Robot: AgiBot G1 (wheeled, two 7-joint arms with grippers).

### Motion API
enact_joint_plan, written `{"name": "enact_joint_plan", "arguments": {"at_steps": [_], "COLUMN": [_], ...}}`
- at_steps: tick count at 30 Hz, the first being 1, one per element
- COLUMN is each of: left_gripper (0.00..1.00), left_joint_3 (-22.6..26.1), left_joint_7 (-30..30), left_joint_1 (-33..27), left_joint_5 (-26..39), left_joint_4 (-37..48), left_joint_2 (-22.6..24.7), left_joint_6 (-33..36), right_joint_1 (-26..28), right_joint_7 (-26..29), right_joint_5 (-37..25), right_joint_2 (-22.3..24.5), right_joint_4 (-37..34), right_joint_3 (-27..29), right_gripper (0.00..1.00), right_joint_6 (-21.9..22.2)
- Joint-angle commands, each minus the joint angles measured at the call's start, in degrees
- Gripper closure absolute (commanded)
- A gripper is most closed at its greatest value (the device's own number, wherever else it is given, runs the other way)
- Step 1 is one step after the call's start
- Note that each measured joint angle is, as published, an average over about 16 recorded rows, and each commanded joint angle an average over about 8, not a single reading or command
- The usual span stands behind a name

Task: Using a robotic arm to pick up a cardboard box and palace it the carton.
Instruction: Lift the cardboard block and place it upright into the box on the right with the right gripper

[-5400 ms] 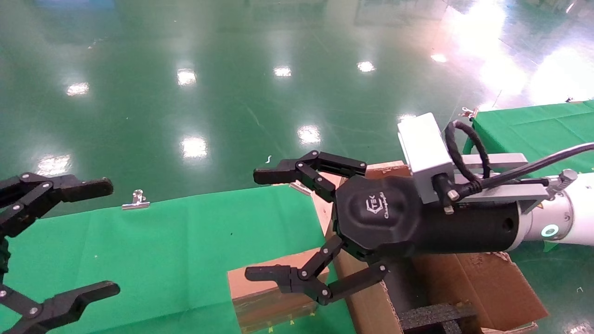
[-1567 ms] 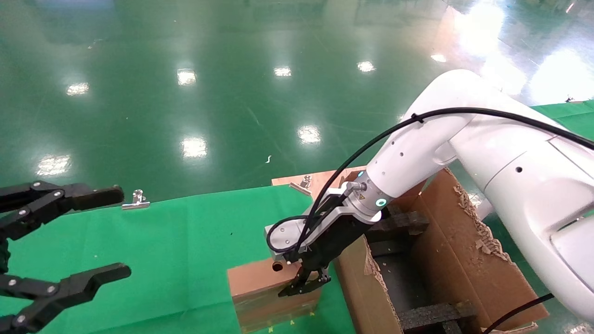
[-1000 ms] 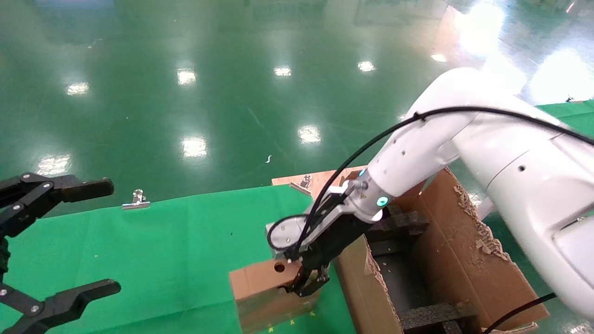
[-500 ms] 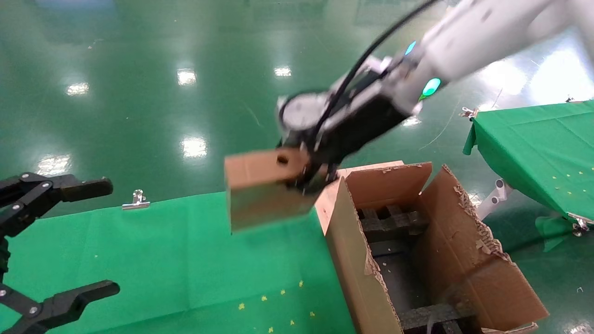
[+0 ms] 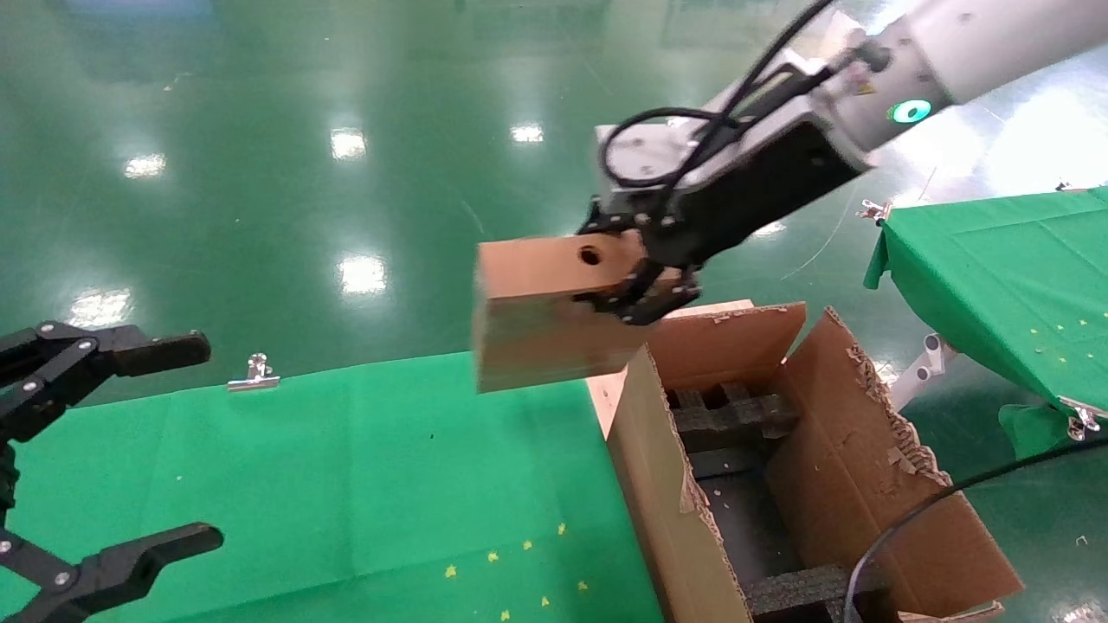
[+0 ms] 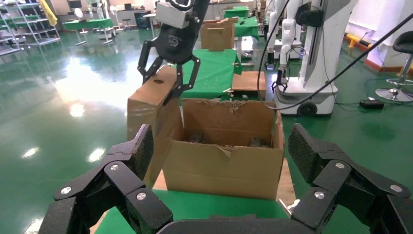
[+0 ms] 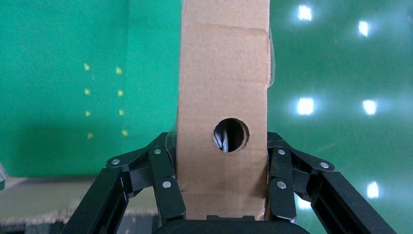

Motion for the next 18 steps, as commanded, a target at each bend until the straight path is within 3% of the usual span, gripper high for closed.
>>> {"name": "enact_joint_plan", "arguments": {"at_steps": [1,11,18], "left_gripper": [0.0,0.0,0.0], "left_joint_3": [0.0,0.01,0.02], "left_joint_7": [0.0,0.01,0.01], "left_joint_1": [0.0,0.0,0.0], "left_joint_5": [0.0,-0.01,-0.01], "left_joint_4": [0.0,0.0,0.0], "left_joint_2": [0.0,0.0,-0.01], "left_joint_6": [0.0,0.0,-0.01], "right_joint_1": [0.88,6.08,6.22], "right_joint_7": [-0.1,1.89,2.31], "right_joint_5": [0.52,-1.12,-2.5], "right_joint_2": [1.4,12.96,19.48], "right_joint_4": [-0.17,2.24,1.51], "right_joint_3": [-1.03,-8.43,-12.15], "right_gripper": [1.0,1.0,1.0], "right_joint_6": [-0.04,0.23,0.87]}}
